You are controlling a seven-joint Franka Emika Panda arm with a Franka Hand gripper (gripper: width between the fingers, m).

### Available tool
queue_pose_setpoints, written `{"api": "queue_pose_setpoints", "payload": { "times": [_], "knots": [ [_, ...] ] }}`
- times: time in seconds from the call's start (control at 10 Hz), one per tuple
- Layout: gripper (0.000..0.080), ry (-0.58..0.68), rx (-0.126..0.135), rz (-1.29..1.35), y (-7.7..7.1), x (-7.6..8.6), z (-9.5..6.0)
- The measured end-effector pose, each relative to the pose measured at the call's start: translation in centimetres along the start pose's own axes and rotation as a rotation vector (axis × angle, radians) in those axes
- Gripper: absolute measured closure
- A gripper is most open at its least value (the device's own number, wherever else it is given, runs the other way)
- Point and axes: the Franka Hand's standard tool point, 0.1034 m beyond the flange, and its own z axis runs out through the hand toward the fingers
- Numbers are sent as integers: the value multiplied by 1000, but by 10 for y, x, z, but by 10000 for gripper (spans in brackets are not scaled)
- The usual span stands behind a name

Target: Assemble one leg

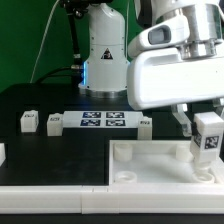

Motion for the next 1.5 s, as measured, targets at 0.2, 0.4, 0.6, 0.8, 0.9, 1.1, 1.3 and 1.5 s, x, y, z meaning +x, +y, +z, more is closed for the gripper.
{"api": "queue_pose_setpoints", "payload": {
  "times": [0.2, 0.4, 0.6, 0.8, 0.9, 1.1, 1.3, 1.5],
  "knots": [
    [509, 0, 2, -5, -4, 0, 0],
    [509, 43, -7, -7, -2, 2, 1],
    [509, 56, -13, -18, 2, 3, 3],
    [509, 51, -15, -18, 6, 1, 11],
    [509, 45, -14, -17, 6, -2, 15],
    [509, 38, -13, -17, 5, -5, 18],
    [509, 58, -16, -19, 4, -4, 19],
    [509, 58, -16, -18, 4, -4, 19]
  ]
}}
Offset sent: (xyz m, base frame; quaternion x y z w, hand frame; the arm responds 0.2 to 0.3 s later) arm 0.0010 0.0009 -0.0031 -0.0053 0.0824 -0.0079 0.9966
